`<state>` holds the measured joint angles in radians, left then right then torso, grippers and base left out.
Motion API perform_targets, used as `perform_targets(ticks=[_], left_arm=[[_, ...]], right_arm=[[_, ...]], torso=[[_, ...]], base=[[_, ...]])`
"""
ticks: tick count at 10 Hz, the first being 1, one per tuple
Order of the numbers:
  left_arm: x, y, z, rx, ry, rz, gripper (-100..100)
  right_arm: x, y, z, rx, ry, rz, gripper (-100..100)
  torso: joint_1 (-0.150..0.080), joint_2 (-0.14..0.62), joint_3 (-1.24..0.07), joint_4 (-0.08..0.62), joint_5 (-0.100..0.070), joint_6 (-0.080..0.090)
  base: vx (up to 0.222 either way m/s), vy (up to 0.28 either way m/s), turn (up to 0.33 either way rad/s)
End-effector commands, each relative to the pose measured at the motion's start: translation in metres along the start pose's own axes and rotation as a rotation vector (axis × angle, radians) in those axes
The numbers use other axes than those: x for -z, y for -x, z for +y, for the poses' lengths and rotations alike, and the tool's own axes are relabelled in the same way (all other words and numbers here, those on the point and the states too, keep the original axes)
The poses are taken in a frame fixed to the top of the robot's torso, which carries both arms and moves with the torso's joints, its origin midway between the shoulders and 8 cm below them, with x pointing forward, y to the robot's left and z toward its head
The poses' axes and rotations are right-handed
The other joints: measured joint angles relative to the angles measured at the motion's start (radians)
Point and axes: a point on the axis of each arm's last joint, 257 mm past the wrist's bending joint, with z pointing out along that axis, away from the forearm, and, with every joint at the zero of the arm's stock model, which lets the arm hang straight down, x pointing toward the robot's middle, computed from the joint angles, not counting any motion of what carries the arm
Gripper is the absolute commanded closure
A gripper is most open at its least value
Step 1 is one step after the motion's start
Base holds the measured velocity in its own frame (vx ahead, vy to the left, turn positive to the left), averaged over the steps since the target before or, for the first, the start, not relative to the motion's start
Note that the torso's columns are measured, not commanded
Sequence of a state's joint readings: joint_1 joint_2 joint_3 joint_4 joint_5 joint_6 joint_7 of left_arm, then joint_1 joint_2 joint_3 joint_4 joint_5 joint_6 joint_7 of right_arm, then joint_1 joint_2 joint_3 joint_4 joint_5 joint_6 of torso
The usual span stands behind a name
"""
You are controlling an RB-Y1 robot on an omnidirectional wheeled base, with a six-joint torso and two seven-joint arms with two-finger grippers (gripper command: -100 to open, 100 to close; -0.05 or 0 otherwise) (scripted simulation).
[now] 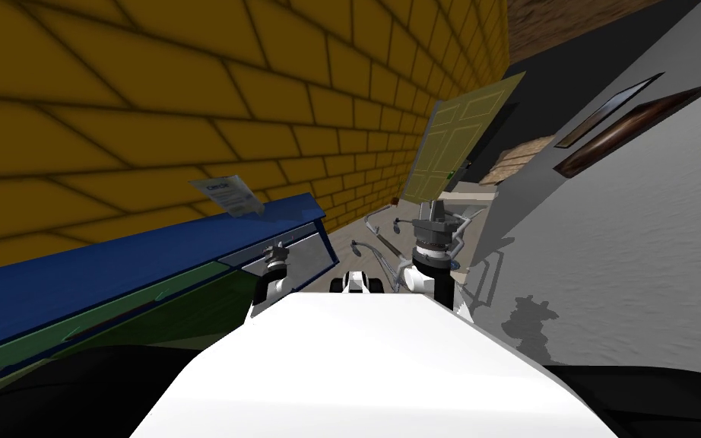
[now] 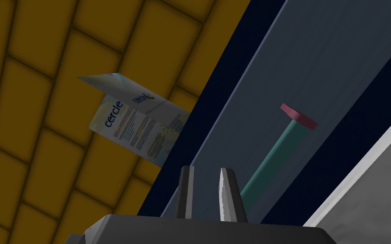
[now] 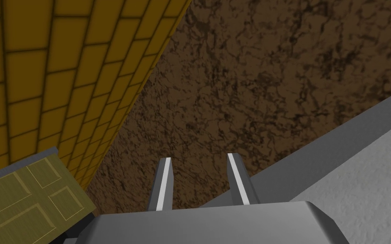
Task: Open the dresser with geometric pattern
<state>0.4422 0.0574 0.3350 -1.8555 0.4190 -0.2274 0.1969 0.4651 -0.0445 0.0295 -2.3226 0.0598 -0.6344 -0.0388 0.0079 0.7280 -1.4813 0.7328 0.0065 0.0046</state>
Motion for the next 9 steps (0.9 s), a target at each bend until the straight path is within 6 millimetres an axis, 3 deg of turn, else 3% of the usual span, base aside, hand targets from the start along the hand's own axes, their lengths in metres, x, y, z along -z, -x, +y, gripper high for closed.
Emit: perform_targets(ticks=[1,2,4,5,8,9], left_arm=[[0.001,0.000,0.009,0.004,0.010,0.000,100],[-0.005,-0.002,0.000,-0.022,-0.002,0.026,-100],[-0.010,-0.004,-0.007,-0.039,-0.009,0.047,-100],[-0.006,-0.007,0.007,0.023,-0.001,0.026,-100],[0.000,-0.007,0.017,0.061,0.004,-0.001,-100],[-0.005,-0.007,0.005,0.045,-0.026,0.010,-100]], right_arm=[[0.000,0.000,0.000,0.000,0.000,0.000,0],[0.000,0.000,0.000,0.000,0.000,0.000,0],[0.000,0.000,0.000,0.000,0.000,0.000,0],[0.000,0.000,0.000,0.000,0.000,0.000,0],[0.000,0.000,0.000,0.000,0.000,0.000,0],[0.000,0.000,0.000,0.000,0.000,0.000,0]], torso=[[-0.004,0.007,0.004,0.002,-0.003,-0.002],[-0.005,0.007,0.005,0.002,-0.002,-0.004],[-0.008,0.008,0.004,0.004,-0.006,-0.005],[-0.008,0.009,0.005,0.004,-0.006,-0.004],[-0.005,-0.004,-0.001,-0.004,0.003,0.004],[-0.004,-0.005,-0.002,-0.004,0.004,0.004]], base=[[-0.028,0.005,-0.008],[-0.003,-0.005,-0.001],[0.003,-0.008,0.001],[0.008,-0.011,0.028],[-0.004,-0.003,0.014],[-0.009,0.005,0.027]])
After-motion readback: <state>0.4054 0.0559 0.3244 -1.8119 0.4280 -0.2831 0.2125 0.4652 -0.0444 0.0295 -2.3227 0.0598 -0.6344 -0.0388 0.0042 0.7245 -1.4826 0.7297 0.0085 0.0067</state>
